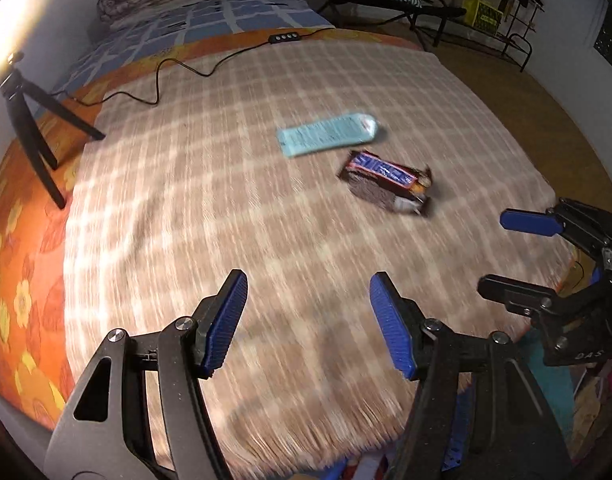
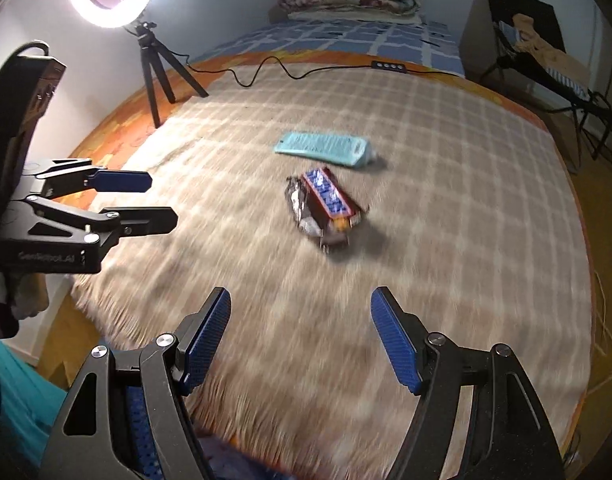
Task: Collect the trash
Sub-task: 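Move both open tools back over the bed toward the blue tube and Snickers wrapper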
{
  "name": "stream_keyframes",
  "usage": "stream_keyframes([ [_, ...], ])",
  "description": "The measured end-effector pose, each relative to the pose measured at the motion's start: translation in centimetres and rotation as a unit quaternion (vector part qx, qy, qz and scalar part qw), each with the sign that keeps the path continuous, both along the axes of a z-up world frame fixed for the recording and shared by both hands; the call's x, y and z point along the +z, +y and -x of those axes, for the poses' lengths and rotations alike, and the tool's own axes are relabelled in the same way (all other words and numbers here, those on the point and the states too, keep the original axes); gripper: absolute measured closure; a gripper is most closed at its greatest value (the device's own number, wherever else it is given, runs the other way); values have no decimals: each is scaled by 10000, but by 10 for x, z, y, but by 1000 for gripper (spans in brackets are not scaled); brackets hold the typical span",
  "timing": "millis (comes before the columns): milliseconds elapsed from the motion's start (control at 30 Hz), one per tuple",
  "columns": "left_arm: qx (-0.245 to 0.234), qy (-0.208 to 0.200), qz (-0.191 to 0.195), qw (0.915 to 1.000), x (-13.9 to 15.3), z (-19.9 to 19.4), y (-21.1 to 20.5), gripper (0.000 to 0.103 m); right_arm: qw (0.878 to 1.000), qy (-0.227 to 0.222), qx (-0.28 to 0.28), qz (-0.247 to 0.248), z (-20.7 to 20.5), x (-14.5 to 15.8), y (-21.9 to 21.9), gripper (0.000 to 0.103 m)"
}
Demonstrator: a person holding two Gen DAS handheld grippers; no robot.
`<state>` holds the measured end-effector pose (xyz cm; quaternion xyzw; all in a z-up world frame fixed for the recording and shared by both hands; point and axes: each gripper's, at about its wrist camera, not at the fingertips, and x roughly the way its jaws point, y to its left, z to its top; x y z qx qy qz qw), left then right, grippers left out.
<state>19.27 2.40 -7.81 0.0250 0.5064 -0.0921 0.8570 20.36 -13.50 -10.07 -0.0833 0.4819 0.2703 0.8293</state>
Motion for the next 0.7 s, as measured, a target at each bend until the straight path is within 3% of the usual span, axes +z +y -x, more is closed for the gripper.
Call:
stream_keyframes([
  [333, -85, 13, -75, 9999, -7, -39, 15, 38, 9984, -116, 299, 462, -52, -28, 41, 31],
  [567, -229, 20, -137, 9996, -11, -61, 13, 37, 9987, -4, 140, 490, -74, -43, 37, 31],
  [700, -288, 22, -140, 9995, -13, -71, 10, 37, 9993, -18, -28, 377, -79, -42, 27, 50],
])
